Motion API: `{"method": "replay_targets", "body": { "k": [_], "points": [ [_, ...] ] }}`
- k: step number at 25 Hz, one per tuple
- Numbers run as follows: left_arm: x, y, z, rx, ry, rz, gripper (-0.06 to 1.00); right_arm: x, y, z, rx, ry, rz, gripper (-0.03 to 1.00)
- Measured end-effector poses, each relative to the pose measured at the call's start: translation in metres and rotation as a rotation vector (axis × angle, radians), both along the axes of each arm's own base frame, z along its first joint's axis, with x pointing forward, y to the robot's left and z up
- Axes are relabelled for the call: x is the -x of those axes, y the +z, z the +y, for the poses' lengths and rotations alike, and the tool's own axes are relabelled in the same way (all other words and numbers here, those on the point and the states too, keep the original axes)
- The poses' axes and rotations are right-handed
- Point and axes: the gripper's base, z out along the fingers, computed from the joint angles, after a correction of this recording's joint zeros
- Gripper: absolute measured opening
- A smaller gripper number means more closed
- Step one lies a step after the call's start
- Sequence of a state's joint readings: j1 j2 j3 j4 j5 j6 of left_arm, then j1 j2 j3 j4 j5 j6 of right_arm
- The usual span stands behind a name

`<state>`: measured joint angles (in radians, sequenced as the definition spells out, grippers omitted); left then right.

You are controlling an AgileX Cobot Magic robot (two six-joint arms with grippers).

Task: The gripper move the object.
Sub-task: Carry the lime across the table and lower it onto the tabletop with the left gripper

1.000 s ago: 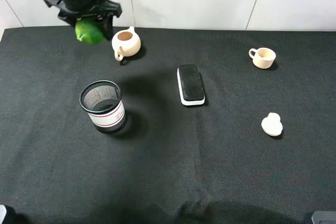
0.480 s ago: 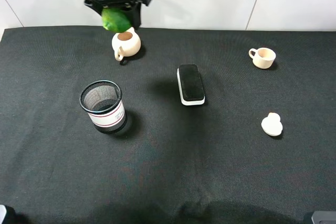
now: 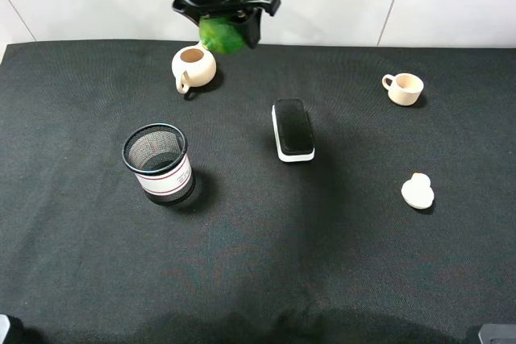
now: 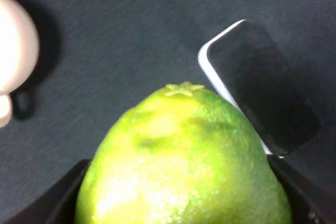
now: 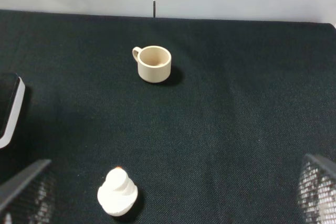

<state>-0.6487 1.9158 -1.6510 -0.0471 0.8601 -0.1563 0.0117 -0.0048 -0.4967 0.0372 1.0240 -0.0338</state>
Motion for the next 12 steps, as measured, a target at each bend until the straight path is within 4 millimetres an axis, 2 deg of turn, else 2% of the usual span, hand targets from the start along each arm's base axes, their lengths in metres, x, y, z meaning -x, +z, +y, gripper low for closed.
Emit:
{"method": "replay_targets", "body": {
  "k": [7, 12],
  "points": [
    [0.018, 0.0, -0.025, 0.011, -0.072, -0.016, 0.68, 0.0, 0.0, 0.0, 0.0, 0.0, 0.0, 0.69],
    [0.029, -0.013, -0.045, -0.02, -0.134, -0.017, 0.68, 0.0, 0.0, 0.0, 0.0, 0.0, 0.0, 0.69]
  ]
}}
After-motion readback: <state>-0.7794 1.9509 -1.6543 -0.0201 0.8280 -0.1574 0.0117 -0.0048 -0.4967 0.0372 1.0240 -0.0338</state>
